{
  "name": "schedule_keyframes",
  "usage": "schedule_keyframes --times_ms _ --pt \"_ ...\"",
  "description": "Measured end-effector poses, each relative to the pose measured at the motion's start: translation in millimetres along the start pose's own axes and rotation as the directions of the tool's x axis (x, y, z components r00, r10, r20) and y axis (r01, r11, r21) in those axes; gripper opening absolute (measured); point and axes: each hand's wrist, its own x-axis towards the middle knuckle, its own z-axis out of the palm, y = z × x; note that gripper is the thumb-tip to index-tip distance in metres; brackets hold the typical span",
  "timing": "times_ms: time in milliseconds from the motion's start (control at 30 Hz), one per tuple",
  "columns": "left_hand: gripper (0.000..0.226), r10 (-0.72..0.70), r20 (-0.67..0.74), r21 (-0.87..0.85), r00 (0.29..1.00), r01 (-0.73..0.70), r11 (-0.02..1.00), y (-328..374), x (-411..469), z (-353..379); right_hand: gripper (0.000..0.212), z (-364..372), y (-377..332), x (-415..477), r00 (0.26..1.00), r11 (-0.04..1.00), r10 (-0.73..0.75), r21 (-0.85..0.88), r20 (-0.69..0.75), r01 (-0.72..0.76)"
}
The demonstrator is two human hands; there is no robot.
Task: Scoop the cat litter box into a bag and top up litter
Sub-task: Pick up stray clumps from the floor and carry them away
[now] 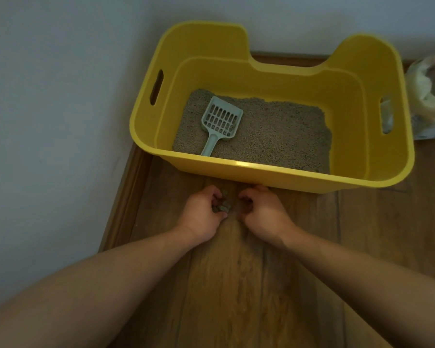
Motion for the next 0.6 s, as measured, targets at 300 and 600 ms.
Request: schedule_keyframes --times_ms 300,600 --pt "0.073 0.007 0.107 0.081 0.994 -0.016 0.997 1 8 -9 0.048 -6 0 -11 0.997 0.996 -0.079 0.044 -0.024 0.08" --pt "0.052 0.064 0.144 0.097 0.987 -0.078 0.992 3 3 -8 0.061 -18 18 -31 0.992 0.973 -0.041 -0.221 0.116 0.066"
